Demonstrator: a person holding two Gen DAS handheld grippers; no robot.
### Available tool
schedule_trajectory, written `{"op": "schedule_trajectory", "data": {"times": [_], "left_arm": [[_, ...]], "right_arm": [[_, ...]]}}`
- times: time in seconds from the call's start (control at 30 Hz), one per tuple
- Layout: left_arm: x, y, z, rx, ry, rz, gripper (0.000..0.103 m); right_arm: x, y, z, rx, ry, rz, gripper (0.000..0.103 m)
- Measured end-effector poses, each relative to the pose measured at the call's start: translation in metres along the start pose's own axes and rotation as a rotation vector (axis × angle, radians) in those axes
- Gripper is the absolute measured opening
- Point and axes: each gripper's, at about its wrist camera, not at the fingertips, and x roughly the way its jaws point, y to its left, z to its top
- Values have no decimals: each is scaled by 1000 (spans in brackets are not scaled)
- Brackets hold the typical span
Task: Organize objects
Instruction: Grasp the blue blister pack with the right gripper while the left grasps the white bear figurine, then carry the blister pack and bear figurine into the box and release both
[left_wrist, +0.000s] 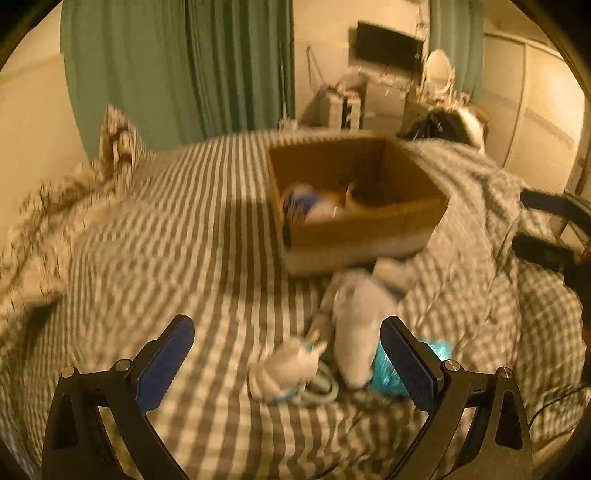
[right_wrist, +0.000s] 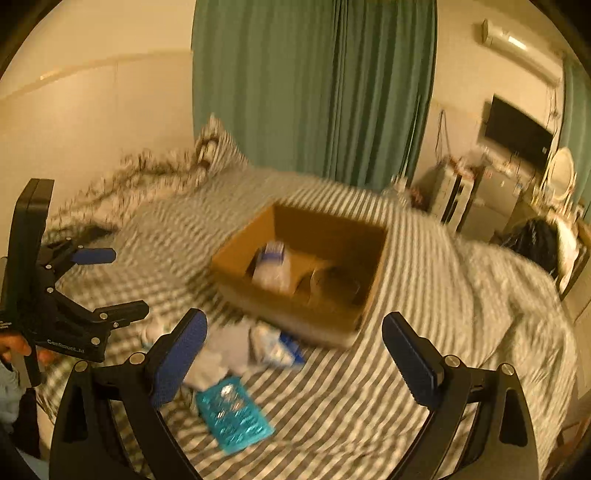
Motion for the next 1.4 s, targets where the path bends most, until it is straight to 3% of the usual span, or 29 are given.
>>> {"op": "schedule_trajectory", "data": {"times": [0.3, 0.43, 0.5, 0.57, 0.6, 0.73, 0.8, 0.87, 1.07, 1.4], "left_arm": [[45, -4, -29, 11, 129, 5, 97], [68, -6, -34, 17, 212, -6, 77], [75, -7, -35, 9, 223, -1, 74], [77, -9, -34, 8, 225, 9, 61], [78, -9, -35, 7, 228, 8, 61], [76, -7, -36, 19, 220, 11, 61], [72, -9, -35, 27, 210, 16, 61], [67, -12, -34, 35, 202, 23, 60], [46, -14, -33, 22, 166, 5, 60], [6, -7, -14, -30, 65, -32, 60]], "right_arm": [[86, 35, -77, -100, 220, 96, 96], [111, 42, -96, -134, 287, 143, 96], [120, 45, -102, -146, 315, 160, 96], [126, 47, -107, -149, 333, 180, 96], [130, 48, -110, -152, 344, 191, 96], [134, 50, -113, -145, 346, 189, 96], [131, 48, -114, -129, 342, 182, 92], [127, 46, -115, -131, 342, 156, 81], [103, 34, -117, -59, 314, 135, 73], [49, 13, -107, -11, 250, 60, 71]]}}
